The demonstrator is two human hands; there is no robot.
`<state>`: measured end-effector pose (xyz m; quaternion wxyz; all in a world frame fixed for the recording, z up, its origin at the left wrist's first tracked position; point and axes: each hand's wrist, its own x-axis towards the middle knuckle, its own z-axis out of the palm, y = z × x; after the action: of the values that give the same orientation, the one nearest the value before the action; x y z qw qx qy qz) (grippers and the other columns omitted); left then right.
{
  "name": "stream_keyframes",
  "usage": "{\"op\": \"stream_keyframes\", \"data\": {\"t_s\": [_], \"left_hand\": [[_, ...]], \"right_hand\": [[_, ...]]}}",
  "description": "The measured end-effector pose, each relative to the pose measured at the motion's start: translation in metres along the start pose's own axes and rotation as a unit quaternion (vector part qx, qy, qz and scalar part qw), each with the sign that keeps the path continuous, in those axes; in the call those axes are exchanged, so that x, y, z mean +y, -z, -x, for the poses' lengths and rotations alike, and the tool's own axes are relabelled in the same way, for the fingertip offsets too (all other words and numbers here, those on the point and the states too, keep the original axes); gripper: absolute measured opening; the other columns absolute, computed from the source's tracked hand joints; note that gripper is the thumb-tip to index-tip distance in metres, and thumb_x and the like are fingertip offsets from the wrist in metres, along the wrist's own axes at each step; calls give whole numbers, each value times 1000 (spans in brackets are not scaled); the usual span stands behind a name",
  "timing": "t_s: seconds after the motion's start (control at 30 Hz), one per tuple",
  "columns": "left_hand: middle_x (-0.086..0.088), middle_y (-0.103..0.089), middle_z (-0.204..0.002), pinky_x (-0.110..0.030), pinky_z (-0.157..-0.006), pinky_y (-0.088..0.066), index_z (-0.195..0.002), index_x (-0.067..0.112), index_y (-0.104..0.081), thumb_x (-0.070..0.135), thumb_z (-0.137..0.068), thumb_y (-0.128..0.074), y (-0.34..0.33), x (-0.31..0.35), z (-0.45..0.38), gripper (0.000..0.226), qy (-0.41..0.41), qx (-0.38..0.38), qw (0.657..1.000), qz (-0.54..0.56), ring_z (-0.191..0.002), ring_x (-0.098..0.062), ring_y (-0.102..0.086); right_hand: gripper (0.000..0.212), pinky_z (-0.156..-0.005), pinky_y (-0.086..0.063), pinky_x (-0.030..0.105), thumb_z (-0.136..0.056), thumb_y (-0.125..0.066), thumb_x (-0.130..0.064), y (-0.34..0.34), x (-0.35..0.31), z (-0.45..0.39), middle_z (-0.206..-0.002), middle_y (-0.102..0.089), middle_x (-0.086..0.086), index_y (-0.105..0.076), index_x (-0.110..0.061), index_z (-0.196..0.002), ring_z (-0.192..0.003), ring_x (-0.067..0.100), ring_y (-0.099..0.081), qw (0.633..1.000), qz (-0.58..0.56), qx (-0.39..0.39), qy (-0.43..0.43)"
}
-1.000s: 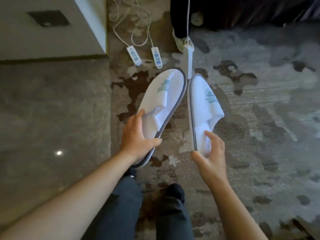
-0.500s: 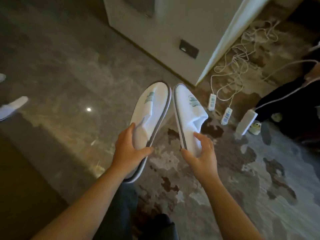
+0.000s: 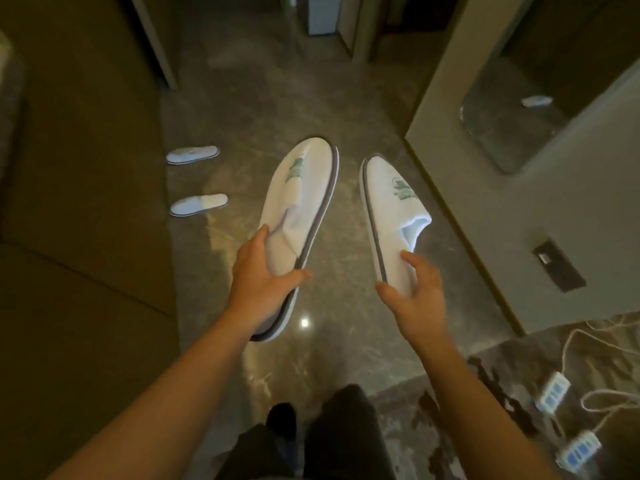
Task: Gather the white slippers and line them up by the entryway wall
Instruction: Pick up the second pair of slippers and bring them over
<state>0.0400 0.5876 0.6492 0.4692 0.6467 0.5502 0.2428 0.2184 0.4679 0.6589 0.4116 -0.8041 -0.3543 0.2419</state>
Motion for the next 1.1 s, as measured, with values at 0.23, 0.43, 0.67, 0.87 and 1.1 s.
{"op": "stream_keyframes", "data": {"t_s": [0.23, 0.43, 0.67, 0.87, 1.1], "left_hand": [[-5, -33, -144, -46, -103, -37, -136, 25, -27, 24, -64, -72, -8, 17, -135, 85, 58, 106, 990, 69, -128, -25, -36], [-4, -32, -146, -38, -99, -35, -136, 23, -27, 32, -57, -71, -23, 67, -256, 90, 108, 180, 969, 131, -129, -23, -34], [-5, -31, -144, -44, -100, -36, -137, 25, -25, 38, -54, -65, -21, 110, -364, 92, 152, 241, 948, 141, -127, -26, -36], [-8, -34, -143, -37, -98, -35, -136, 18, -28, 28, -60, -72, -12, 112, -496, 88, 171, 282, 930, 161, -124, -24, -38], [4, -36, -113, -29, -83, -32, -131, 11, -35, 9, -68, -71, 20, 144, -665, 72, 168, 292, 932, 134, -104, -13, -35]], "right_hand": [[58, -87, -32, 26, -73, -69, -20, -29, -33, -168, -115, -34, -8, -43, -19, -125, -106, 7, -35, 996, 12, -58, 64], [59, -87, -34, 26, -72, -69, -16, -33, -73, -348, -114, -36, -7, -43, -17, -124, -105, 9, -38, 978, 11, -162, 131], [56, -90, -36, 27, -72, -69, -16, -69, -123, -498, -118, -36, -7, -45, -20, -123, -108, 10, -41, 952, 6, -258, 162], [57, -96, -38, 28, -72, -69, -14, -134, -156, -628, -120, -38, -4, -46, -19, -123, -111, 12, -42, 936, 14, -303, 180], [56, -94, -37, 27, -71, -70, -13, -179, -214, -774, -119, -38, -6, -47, -18, -122, -110, 11, -41, 934, 27, -312, 174]]}}
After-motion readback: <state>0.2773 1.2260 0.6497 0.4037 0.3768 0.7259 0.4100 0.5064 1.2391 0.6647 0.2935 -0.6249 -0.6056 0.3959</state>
